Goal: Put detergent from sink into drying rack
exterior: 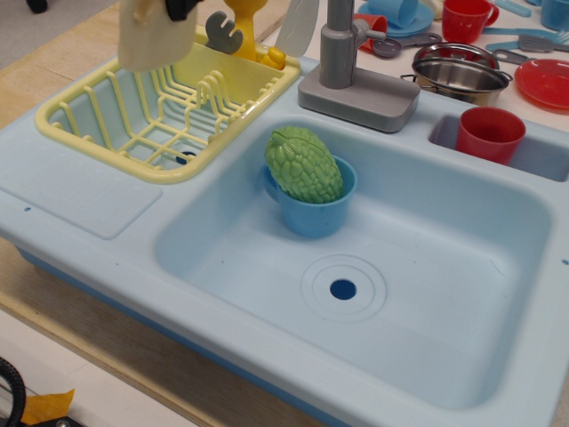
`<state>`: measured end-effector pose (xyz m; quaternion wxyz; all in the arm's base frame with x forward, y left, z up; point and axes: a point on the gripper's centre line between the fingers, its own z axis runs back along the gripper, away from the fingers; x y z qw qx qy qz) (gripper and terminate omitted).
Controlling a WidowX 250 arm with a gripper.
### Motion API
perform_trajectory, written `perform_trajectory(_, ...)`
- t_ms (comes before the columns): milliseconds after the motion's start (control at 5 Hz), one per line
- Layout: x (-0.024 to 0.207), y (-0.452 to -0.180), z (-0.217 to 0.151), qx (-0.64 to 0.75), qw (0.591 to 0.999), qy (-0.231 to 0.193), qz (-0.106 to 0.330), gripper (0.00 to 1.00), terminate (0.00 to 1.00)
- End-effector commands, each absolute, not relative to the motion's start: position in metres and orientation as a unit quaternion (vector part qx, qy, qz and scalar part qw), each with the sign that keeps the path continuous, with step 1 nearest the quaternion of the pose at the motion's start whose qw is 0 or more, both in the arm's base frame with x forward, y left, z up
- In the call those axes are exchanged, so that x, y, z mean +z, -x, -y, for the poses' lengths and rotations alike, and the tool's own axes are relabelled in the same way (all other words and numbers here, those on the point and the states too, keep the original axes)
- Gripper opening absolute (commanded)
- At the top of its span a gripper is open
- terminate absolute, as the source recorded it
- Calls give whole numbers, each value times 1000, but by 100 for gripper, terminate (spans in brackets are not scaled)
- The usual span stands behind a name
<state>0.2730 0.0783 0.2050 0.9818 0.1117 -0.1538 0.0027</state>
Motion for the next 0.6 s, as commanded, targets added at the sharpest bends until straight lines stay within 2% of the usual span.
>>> perform_trajectory(0, 211, -274, -80, 2, 979, -116, 165, 100, 0)
perform_trajectory(200, 211, -274, -80, 2, 979, -116, 165, 100, 0)
perform_trajectory(400, 211, -274, -80, 2, 979, -116, 165, 100, 100)
